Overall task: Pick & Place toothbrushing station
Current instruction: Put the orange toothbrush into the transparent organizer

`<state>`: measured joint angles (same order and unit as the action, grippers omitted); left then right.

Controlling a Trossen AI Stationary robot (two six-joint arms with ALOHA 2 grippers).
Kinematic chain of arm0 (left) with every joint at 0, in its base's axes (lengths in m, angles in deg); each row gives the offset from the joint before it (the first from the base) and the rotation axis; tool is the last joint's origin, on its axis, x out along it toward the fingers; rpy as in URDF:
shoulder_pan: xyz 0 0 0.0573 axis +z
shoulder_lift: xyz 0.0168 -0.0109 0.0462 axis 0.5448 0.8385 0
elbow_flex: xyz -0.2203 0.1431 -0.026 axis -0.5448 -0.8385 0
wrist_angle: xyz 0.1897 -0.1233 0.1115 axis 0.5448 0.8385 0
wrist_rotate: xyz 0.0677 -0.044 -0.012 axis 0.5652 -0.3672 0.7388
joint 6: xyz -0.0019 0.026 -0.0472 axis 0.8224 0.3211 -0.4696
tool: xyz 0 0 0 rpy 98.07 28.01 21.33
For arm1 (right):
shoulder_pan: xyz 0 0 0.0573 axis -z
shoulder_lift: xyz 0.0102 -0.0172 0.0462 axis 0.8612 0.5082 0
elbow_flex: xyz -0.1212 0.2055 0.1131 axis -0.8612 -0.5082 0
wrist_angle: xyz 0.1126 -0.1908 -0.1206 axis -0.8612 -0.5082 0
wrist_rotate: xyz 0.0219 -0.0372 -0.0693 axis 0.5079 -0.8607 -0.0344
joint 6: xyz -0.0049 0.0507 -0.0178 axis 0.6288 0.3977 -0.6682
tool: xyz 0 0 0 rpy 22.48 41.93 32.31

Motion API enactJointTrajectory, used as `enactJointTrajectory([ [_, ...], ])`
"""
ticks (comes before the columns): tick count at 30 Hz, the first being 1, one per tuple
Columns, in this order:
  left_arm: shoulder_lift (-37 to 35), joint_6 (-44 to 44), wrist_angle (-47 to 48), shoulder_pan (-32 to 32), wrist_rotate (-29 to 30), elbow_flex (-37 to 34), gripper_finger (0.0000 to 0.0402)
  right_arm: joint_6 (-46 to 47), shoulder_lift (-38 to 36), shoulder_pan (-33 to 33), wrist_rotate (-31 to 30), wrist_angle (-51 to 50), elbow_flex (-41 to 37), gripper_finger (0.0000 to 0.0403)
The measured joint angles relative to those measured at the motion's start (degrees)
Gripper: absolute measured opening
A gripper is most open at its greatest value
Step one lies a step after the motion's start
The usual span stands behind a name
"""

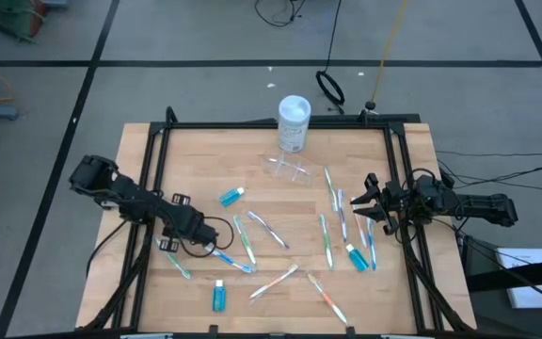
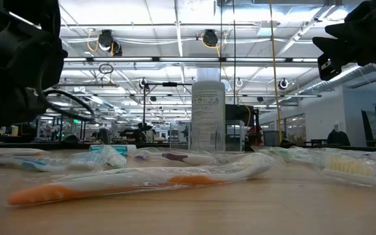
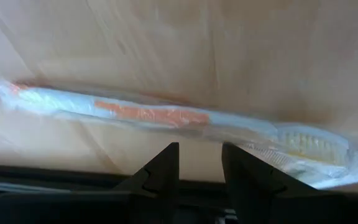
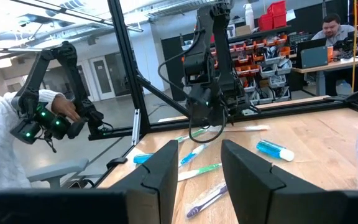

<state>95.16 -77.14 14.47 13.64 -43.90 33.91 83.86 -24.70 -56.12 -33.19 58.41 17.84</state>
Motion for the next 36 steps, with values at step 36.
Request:
enactJointTrajectory([
  [36,5.3,37.9,-20.4,1.9,-0.3,12.7,0.0127,0.0,0.0,0.0,0.0,0.0,0.0,0.0114],
])
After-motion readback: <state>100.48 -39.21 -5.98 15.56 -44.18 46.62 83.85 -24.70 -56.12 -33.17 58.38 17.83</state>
